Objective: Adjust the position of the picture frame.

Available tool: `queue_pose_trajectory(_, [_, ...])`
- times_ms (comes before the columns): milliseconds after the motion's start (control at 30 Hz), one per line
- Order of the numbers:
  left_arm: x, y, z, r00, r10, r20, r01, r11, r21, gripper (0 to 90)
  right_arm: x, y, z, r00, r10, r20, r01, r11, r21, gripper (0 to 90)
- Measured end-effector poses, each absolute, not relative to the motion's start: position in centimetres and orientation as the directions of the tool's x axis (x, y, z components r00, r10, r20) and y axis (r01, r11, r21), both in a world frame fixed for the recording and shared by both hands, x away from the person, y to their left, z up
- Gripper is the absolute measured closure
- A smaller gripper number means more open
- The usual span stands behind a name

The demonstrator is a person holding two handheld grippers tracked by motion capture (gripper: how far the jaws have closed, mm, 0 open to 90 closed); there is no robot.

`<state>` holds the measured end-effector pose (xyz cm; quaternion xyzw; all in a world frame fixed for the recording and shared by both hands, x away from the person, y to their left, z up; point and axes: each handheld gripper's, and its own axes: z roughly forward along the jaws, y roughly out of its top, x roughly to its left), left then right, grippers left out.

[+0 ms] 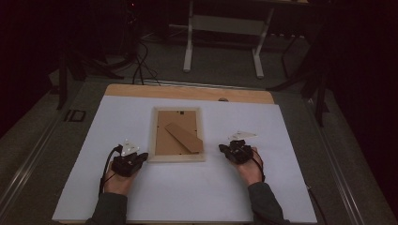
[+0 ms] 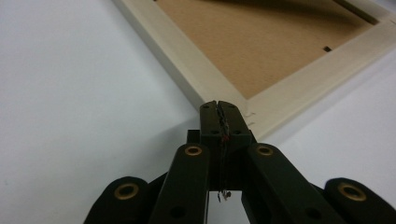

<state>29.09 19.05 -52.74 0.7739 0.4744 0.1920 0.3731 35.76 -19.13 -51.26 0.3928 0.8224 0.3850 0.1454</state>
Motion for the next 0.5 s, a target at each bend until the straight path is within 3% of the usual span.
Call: queue_pose_trajectory(500, [29.5, 19.5, -52.7, 0.452, 0.890, -0.053, 0.593, -0.256, 0.763, 90.0, 35.6, -15.1, -53.1, -0.718, 0.694, 0.053, 0.523, 0.487, 0.700, 90.0])
